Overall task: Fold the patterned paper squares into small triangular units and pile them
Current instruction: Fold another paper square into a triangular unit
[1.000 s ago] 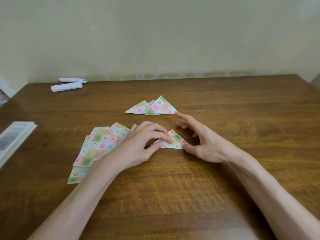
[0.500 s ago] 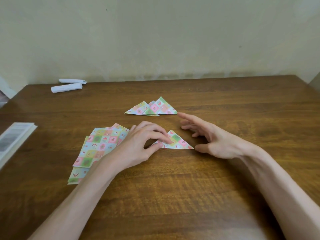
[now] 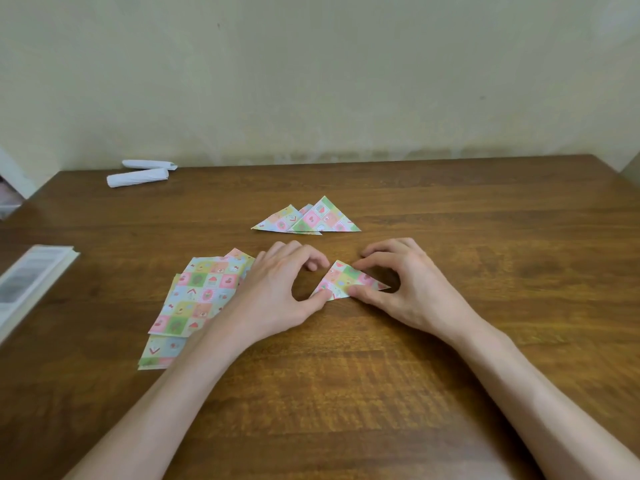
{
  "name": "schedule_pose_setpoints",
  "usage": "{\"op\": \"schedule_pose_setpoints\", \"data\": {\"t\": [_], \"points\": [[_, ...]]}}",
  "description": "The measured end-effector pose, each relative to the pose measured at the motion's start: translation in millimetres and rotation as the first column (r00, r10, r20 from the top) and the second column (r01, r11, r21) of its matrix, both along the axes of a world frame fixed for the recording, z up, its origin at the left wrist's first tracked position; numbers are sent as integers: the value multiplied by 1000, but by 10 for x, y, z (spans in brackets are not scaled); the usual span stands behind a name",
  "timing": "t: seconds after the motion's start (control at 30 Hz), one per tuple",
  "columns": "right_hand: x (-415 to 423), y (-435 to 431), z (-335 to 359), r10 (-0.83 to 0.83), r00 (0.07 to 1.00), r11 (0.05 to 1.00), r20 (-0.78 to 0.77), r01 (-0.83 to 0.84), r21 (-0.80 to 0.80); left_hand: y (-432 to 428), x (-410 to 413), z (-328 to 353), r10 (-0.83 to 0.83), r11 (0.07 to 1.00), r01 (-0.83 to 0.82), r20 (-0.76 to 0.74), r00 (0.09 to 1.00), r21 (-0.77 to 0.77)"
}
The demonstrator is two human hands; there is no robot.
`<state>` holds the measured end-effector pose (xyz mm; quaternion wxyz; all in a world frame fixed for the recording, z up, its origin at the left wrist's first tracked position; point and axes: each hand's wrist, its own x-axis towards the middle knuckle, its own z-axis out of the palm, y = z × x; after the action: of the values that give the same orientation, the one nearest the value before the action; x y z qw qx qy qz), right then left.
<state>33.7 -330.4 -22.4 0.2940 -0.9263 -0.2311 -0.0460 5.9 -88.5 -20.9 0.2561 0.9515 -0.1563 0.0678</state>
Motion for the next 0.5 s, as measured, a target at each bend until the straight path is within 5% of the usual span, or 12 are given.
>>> {"op": "schedule_pose_setpoints", "data": {"t": [0.17,0.27,0.5], "points": [[-15,19,49,-12,995,993,-95,23,113,7,7,15,24,1000,-23,-41,999,20],[-19,49,92,55,972,938,-228,28,346,6,7,21,33,999,-32,-68,997,11],[-51,96,139,92,941,769,-325,140,623,19,12,129,-28,954,-33,-199,980,-298]]}}
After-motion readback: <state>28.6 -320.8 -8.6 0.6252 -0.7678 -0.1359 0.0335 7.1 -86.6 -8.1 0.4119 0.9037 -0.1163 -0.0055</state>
